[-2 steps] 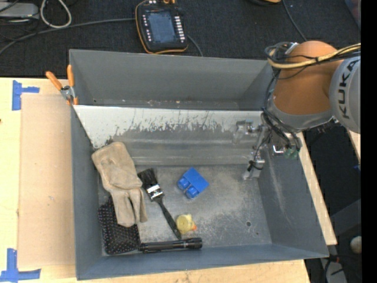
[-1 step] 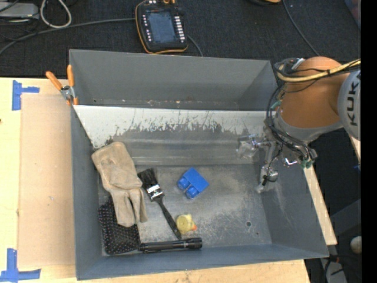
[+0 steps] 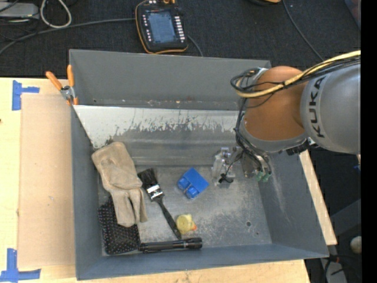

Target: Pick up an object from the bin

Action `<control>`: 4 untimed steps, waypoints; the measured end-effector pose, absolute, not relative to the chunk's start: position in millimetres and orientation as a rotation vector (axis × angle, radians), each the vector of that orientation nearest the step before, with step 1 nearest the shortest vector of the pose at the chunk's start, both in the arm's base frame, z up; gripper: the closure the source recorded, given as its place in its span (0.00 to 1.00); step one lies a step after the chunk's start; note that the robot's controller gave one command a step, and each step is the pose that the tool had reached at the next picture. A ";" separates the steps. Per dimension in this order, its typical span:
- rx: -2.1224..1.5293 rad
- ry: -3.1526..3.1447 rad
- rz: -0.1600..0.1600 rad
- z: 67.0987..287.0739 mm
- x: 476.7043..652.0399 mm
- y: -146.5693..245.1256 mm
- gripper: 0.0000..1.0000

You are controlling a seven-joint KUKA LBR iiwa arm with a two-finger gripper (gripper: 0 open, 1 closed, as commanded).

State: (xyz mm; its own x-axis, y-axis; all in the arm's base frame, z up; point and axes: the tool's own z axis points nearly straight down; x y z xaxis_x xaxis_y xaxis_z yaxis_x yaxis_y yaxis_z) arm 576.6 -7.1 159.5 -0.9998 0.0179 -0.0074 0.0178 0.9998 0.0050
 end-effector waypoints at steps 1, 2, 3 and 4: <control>0.026 3.134 0.007 159.5 576.7 -7.3 1.00; -0.043 3.132 0.007 152.8 589.3 -20.7 1.00; 0.054 3.135 0.012 142.5 580.7 0.6 0.00; 0.053 3.135 0.009 142.7 580.8 -0.1 0.00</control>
Offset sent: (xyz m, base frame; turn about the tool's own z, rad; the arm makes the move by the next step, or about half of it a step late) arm 0.0140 -0.0160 -0.0070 -0.0514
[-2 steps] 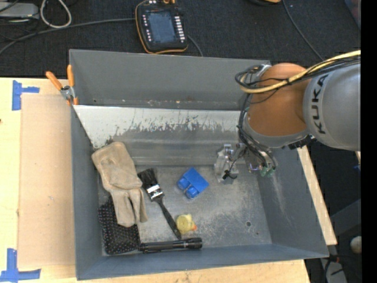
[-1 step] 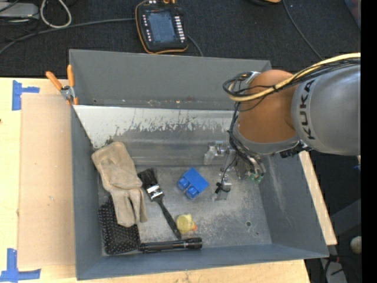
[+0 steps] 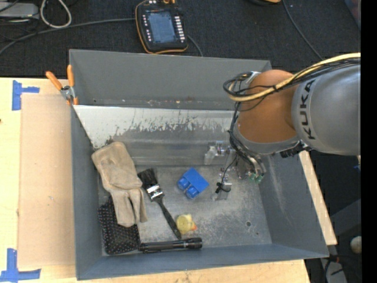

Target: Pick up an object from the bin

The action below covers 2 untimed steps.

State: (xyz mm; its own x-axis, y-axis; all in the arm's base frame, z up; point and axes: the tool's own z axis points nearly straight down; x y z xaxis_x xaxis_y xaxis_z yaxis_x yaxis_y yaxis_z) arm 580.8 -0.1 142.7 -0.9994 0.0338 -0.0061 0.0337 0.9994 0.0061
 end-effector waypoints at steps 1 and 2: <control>0.179 3.134 0.012 65.9 586.2 23.3 0.00; 0.105 3.127 0.010 89.5 575.0 21.7 0.00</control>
Offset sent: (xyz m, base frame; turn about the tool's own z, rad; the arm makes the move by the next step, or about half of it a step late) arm -0.0058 0.0208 -0.0532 0.0342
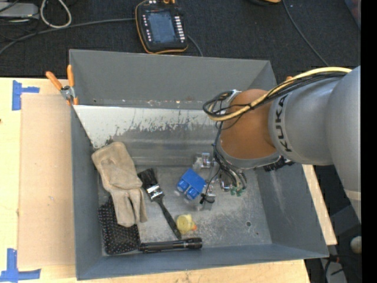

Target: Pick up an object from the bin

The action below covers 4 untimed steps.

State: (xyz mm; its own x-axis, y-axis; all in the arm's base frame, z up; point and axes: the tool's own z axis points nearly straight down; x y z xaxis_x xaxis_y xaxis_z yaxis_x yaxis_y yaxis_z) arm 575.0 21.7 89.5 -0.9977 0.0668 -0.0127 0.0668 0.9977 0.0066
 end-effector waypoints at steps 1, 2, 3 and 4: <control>0.174 3.133 0.012 69.8 584.4 28.6 0.00; 0.103 3.128 0.009 78.1 579.2 13.3 0.00; 0.148 3.132 0.015 71.0 581.3 32.4 0.00; 0.102 3.130 0.010 70.3 578.0 42.5 0.00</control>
Offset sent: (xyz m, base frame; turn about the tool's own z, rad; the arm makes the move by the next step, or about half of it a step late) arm 0.0044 -0.0082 -0.0110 -0.0007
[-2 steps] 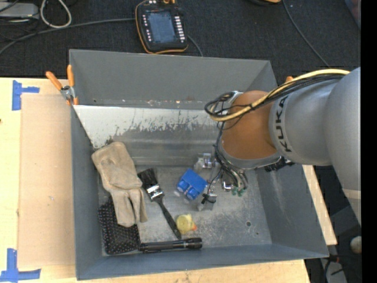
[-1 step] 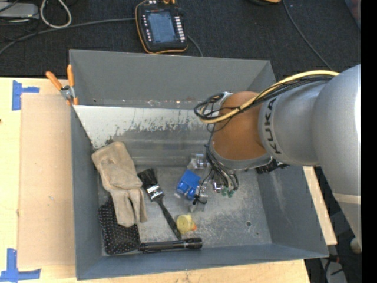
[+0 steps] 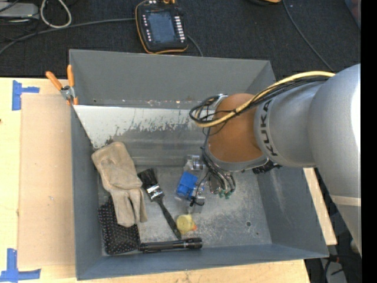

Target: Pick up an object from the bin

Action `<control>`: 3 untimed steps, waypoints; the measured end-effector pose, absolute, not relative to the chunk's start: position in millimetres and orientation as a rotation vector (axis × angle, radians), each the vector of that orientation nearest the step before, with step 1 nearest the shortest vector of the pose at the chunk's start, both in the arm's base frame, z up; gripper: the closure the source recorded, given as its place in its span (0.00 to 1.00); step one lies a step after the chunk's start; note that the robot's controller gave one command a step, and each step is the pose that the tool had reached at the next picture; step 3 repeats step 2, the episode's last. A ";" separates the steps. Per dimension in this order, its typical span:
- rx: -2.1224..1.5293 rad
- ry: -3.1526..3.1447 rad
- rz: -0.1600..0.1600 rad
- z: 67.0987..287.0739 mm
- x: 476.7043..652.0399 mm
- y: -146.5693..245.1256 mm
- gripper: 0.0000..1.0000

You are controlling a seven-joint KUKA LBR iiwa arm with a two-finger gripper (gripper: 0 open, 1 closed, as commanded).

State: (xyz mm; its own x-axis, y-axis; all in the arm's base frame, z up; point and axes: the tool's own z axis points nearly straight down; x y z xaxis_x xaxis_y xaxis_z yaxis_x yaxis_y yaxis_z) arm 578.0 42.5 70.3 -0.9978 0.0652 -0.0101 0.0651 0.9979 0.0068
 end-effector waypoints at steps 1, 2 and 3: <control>0.130 3.133 0.014 70.1 595.4 34.8 1.00; 0.129 3.133 0.014 70.1 595.3 34.9 1.00; 0.129 3.133 0.014 70.1 595.3 34.9 1.00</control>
Offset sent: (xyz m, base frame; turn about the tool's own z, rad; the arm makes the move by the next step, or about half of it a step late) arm 0.0000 0.0000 0.0000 0.0000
